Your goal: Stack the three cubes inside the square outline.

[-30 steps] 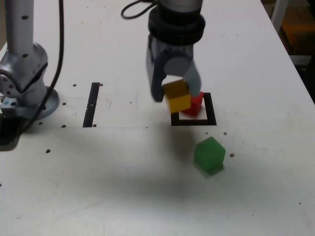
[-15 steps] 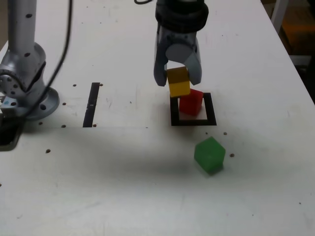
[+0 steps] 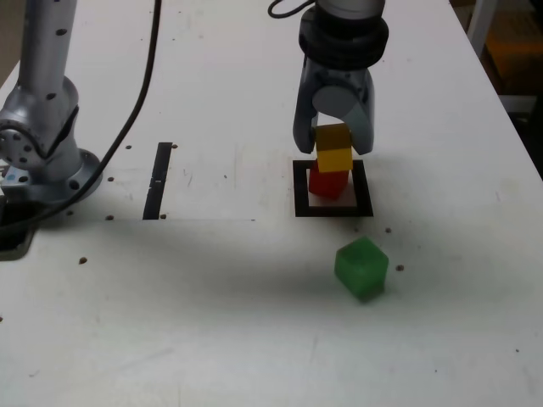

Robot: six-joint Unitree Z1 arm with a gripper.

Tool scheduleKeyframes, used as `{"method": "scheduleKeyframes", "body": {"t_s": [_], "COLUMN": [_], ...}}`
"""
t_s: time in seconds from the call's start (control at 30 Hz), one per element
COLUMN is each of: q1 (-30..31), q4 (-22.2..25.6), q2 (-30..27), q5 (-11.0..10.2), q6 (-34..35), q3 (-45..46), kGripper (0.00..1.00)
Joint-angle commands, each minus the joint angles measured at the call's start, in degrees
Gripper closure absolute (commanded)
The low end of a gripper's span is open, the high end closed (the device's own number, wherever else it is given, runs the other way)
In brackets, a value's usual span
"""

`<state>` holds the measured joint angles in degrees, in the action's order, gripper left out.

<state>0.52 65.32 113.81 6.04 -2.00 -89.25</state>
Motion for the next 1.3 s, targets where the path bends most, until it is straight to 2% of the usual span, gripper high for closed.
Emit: {"method": "scheduleKeyframes", "body": {"t_s": [0.0, 0.8, 1.27], "q1": [-0.47, -4.04, -4.35], "q4": [0.14, 0.42, 0.29], "q2": [0.25, 2.04, 2.43], "q5": [-0.12, 0.05, 1.04], "q6": [-0.12, -3.03, -3.18], "q3": [-0.15, -0.74, -0.12], "kGripper": [0.73, 0.73, 0.62]}}
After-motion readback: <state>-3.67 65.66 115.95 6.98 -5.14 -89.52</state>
